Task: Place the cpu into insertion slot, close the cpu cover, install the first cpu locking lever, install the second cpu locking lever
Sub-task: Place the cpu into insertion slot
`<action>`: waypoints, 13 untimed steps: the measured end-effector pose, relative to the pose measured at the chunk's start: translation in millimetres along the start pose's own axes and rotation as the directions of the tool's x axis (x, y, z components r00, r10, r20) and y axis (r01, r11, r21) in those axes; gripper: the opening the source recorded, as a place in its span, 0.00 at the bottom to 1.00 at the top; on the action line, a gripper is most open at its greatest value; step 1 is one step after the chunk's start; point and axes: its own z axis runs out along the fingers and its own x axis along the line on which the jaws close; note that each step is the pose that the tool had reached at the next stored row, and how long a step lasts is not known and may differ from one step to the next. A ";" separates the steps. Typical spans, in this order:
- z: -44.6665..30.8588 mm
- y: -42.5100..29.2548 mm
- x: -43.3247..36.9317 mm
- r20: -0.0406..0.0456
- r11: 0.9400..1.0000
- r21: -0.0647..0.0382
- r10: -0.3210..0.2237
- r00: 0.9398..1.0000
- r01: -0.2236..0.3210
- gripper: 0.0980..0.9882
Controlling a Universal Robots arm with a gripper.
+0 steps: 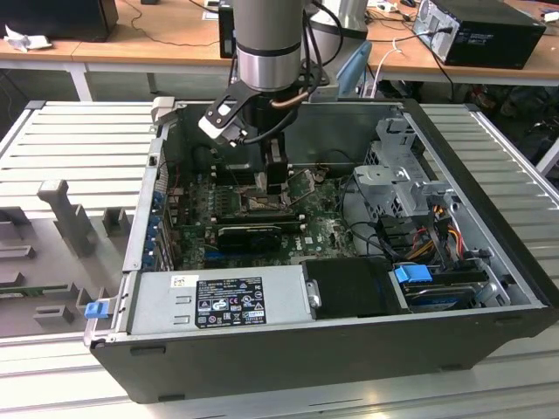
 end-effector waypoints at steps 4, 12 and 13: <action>7.2 -0.6 -0.1 0.000 1.000 0.012 0.001 1.000 -0.001 0.48; 20.1 -1.5 -0.1 -0.003 0.999 0.012 0.036 0.999 -0.036 0.48; 21.4 -1.6 -0.1 -0.003 0.999 0.012 0.050 0.999 -0.050 0.48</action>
